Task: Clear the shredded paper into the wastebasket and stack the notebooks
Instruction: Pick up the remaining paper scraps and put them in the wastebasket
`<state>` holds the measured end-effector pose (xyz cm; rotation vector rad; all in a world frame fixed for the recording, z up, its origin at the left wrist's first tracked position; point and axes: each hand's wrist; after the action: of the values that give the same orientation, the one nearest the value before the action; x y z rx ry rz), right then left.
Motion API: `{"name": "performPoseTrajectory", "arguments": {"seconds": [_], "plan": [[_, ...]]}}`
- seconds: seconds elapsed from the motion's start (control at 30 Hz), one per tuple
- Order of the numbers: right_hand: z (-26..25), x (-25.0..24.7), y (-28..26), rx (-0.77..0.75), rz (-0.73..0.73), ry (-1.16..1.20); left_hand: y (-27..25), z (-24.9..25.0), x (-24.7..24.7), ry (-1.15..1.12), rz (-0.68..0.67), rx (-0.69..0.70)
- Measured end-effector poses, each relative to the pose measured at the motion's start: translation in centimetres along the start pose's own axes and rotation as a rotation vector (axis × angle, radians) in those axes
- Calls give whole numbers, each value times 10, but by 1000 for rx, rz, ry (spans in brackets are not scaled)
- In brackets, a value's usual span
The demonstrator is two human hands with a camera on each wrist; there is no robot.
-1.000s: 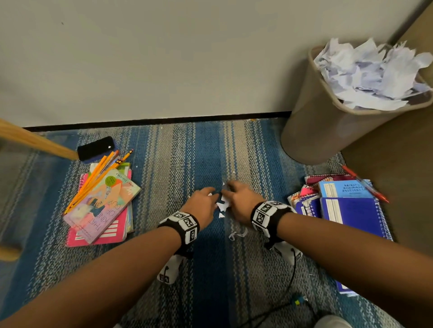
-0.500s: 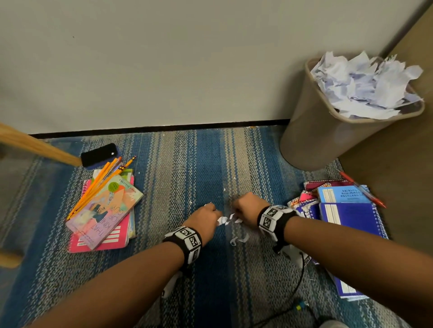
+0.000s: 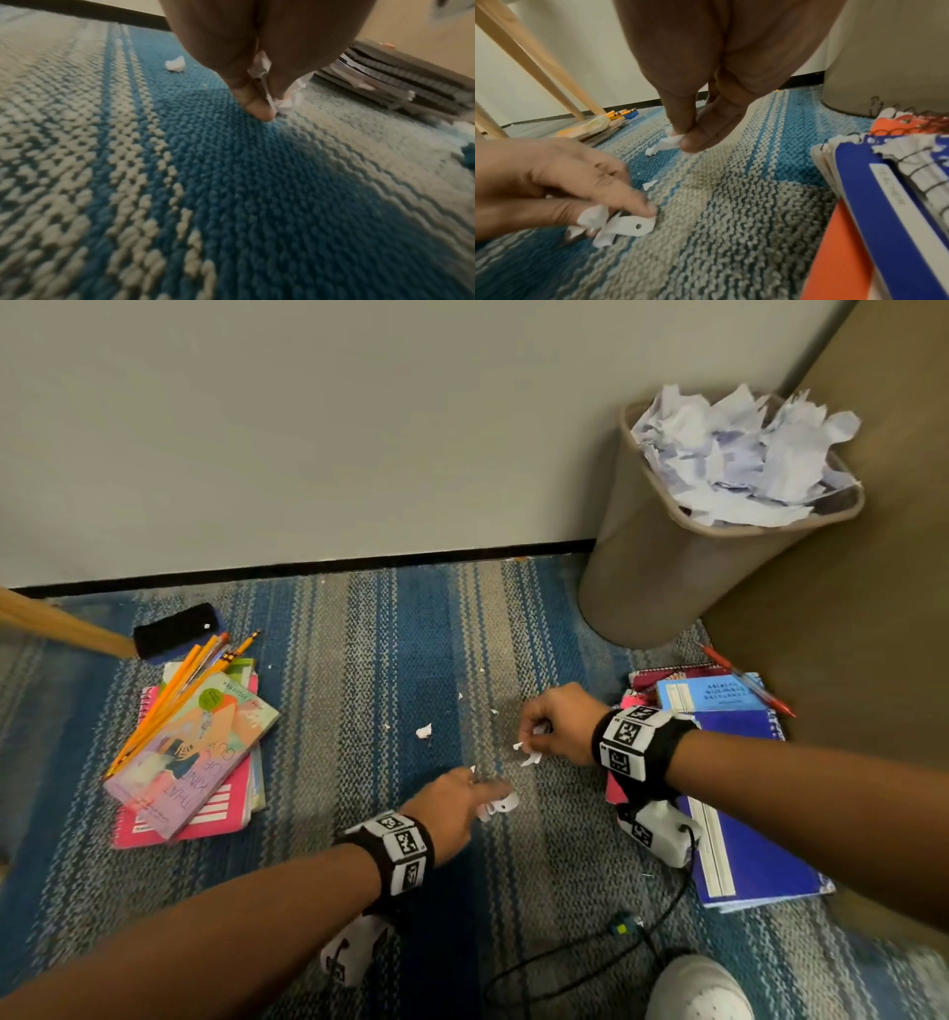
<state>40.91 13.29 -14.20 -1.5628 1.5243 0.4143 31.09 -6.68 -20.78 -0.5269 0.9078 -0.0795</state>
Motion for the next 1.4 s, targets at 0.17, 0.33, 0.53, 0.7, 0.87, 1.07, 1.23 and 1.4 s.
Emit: {"name": "performPoseTrajectory", "arguments": {"seconds": [0.17, 0.33, 0.53, 0.7, 0.87, 1.07, 1.23, 1.4], "plan": [[6, -8, 1, 24, 21, -23, 6, 20, 12, 247, -45, -76], [10, -16, 1, 60, 27, -33, 15, 19, -10, 277, 95, -148], [15, -23, 4, 100, 27, -61, 21, -39, -45, 104, 219, -353], [14, -23, 1, 116, 39, -50, 23, -37, -46, 140, 246, -404], [17, -25, 0, 123, 24, -50, 21, -25, -28, 29, 198, -218], [23, -28, 1, 147, 50, -50, 20, -5, -16, 324, 22, -116], [11, -45, 4, 91, 77, -20, 27, 6, -11, 410, -22, -197], [-13, -134, -8, 0, 446, 59, 51, 46, -74, 157, 231, -257]]}}
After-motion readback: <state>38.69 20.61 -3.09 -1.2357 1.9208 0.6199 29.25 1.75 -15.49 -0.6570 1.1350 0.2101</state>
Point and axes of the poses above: each hand's wrist, its own y-axis towards the middle knuckle, its own x-axis out of the palm, z = x × y, and after that the axes turned 8 degrees about -x, right-handed
